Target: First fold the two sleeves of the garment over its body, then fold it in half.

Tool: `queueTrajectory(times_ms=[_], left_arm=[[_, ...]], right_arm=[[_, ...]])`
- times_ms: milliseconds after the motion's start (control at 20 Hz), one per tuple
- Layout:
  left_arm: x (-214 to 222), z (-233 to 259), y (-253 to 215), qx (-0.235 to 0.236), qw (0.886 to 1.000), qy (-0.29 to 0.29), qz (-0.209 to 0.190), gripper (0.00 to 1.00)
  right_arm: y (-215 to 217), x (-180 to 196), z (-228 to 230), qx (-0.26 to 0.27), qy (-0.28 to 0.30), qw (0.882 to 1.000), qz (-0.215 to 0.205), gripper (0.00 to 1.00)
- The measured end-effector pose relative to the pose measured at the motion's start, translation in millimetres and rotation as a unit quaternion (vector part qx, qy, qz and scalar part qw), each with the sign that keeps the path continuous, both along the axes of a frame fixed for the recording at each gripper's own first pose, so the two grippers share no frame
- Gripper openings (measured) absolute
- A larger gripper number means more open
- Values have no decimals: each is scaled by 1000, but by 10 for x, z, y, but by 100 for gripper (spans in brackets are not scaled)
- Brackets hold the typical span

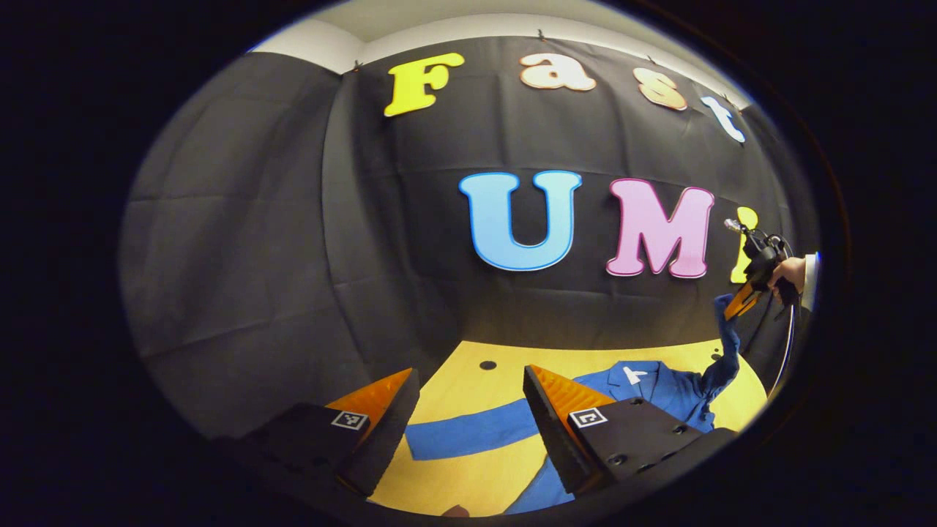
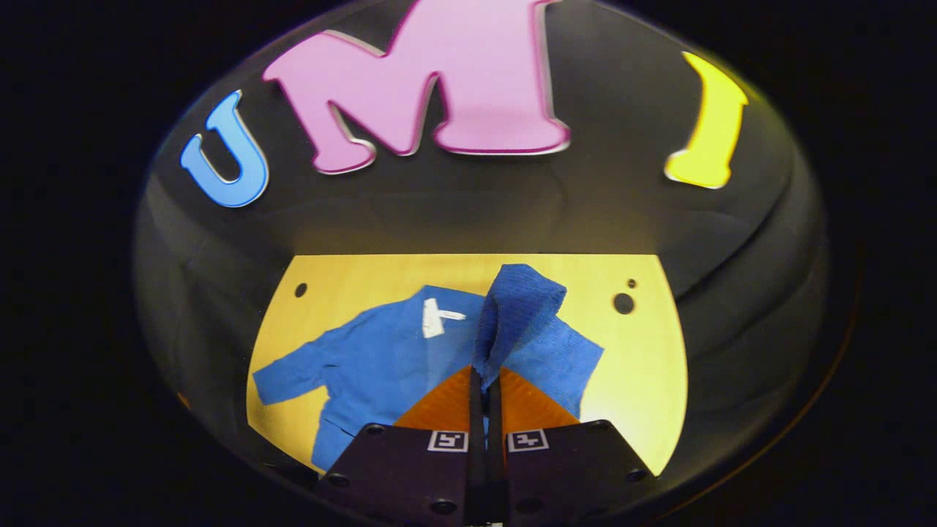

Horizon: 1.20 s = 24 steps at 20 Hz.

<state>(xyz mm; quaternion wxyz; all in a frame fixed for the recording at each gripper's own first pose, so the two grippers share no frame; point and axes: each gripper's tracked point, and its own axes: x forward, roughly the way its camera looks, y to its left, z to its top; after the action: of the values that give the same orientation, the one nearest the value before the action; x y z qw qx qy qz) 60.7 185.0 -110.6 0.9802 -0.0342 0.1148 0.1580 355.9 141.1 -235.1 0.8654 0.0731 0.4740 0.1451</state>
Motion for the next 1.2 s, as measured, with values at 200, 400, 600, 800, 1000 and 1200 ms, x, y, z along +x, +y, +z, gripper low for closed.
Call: queueTrajectory(times_ms=[200, 400, 600, 800, 1000, 1200], left_arm=[[-247, -240, 350, 7, 998, 23, 49, 82], [-518, -491, 600, -2, 993, 62, 103, 82], [-668, -565, 667, -6, 989, 78, 128, 82], [-535, -757, 627, -51, 989, 81, 116, 82], [-12, -1194, 827, -73, 986, 124, 83, 83], [399, -1924, 921, -197, 952, 227, 56, 83]], right_arm=[[1366, -107, -905, 36, 63, 996, 43, 5], [2179, -215, -1605, 73, 122, 989, 47, 5], [2629, -340, -1926, 116, 169, 978, 43, 9], [3047, -442, -1832, 193, 191, 961, 50, 44], [2827, -455, -1362, 200, 118, 968, 97, 81], [2113, -767, -615, 171, 26, 968, 182, 89]])
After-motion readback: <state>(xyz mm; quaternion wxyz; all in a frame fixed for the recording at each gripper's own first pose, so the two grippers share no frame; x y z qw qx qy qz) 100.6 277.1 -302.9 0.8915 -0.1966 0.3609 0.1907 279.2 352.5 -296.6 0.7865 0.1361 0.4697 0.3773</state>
